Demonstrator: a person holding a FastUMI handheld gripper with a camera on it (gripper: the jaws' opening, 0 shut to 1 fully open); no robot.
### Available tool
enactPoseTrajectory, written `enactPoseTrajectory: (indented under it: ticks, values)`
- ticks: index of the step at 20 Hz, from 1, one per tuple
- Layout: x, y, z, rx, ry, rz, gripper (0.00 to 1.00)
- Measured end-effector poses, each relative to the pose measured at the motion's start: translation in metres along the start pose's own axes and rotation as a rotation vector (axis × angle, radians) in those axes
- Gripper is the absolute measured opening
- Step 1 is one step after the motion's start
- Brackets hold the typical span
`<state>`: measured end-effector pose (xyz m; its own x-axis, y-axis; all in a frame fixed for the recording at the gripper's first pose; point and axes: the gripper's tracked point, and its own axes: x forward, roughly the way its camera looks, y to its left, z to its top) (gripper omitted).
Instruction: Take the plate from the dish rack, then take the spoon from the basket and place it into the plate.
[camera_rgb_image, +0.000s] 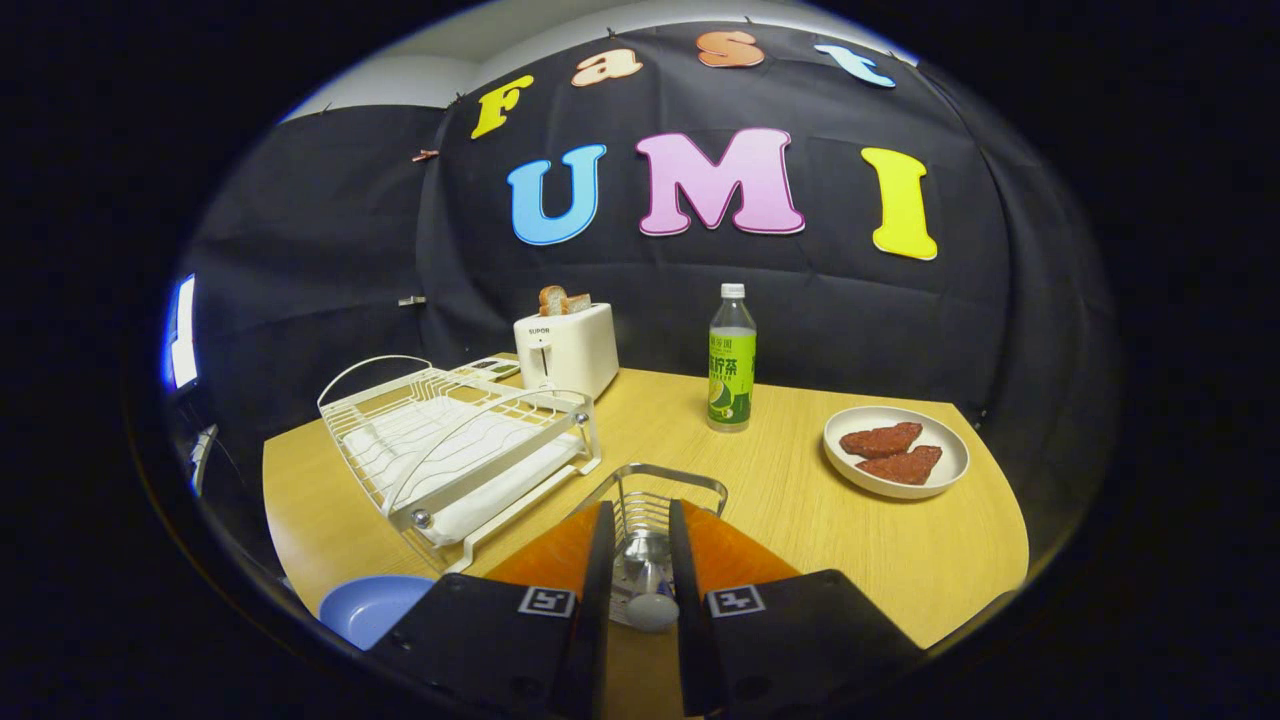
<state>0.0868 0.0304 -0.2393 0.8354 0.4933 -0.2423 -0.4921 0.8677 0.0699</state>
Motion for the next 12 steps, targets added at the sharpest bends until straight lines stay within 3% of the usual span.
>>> enactPoseTrajectory:
  ticks: [4,12]
  values:
    - [0.002,0.004,-0.001,-0.018,0.018,-0.008,0.22]
    - [-0.018,0.004,0.020,-0.038,0.079,0.035,0.20]
